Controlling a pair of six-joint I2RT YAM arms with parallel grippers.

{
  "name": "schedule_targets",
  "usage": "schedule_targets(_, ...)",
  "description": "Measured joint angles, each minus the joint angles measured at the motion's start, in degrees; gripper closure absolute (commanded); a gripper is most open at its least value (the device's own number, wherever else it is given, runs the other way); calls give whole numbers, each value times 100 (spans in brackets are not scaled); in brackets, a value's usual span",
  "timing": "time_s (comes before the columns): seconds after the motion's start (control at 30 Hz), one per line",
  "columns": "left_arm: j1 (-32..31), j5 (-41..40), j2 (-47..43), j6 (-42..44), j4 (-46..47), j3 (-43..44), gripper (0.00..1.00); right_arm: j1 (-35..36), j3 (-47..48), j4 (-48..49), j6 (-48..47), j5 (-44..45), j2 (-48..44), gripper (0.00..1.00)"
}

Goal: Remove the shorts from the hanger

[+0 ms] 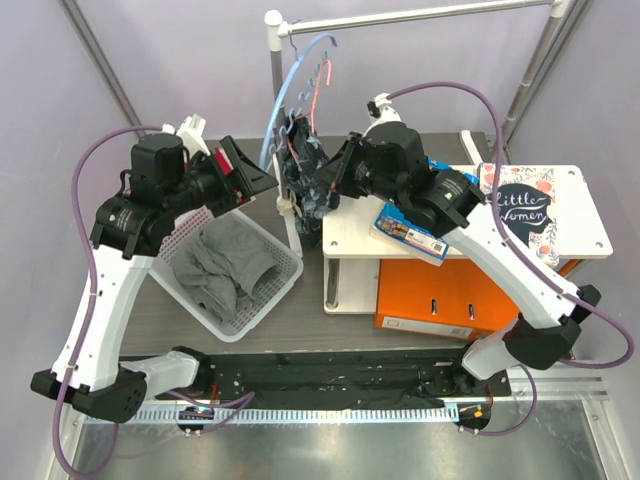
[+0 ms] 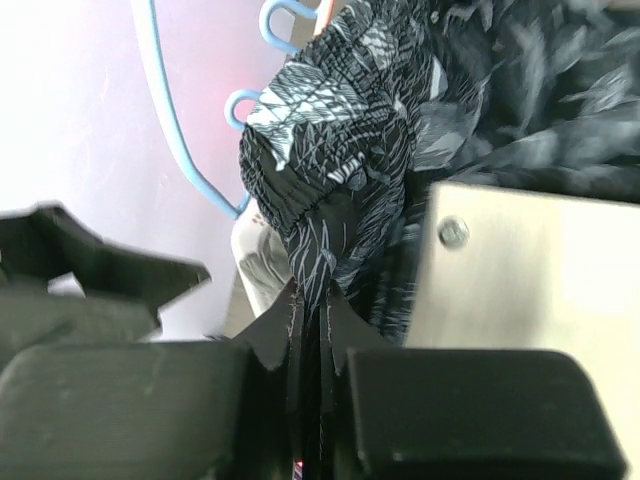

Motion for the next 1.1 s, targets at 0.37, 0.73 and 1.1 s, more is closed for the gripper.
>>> schedule_targets(0.37, 0, 804, 404, -623, 953, 55, 25, 57, -140, -256, -688, -380, -699, 99)
schedule_targets(0.73, 7, -92, 861, -474, 935, 780, 80, 76, -11, -367, -975, 92, -616, 99)
schedule_targets(1.1, 31, -330, 2267, -474, 1545, 1172, 81, 125, 461, -1281, -970, 1639, -927, 99)
